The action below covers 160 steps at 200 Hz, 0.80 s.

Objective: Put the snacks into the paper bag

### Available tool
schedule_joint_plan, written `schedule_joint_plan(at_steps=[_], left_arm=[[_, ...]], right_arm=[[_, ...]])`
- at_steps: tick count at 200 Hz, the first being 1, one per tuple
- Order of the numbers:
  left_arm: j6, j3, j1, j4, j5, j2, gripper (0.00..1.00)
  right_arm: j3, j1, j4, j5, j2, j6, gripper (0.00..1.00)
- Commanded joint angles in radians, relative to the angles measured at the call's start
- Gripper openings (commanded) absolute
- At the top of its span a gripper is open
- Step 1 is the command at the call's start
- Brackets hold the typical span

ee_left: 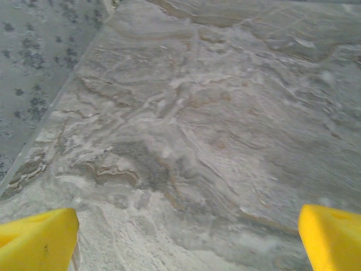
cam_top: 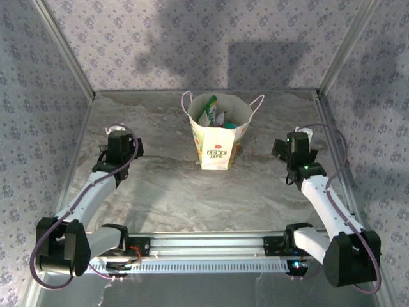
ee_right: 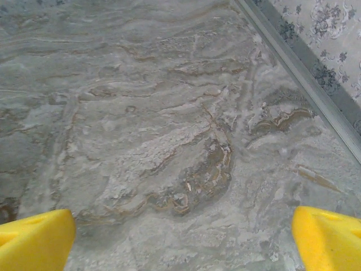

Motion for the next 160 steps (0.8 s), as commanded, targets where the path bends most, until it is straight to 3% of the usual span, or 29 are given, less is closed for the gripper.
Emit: schedule_joint_plan(at_steps=[1,65,160], left_arm=[[0.015,-0.063,0.023,0.191,-0.056,-0.021,0.99],[0.015,-0.28,0.074,0.591,-0.123,0.046,1.0],[0.183,-0.28,0.095,0.855,0.035,0.292,1.0]], right_arm=[[-0.069,-0.012,0.183,0.077,-0.005,-0.016,1.0],[-0.209,-0.027,0.455,0.177,0.097,-0.084,1.0],[-0.278,-0.047,0.846,0.074,0.308,-0.223,0.99]])
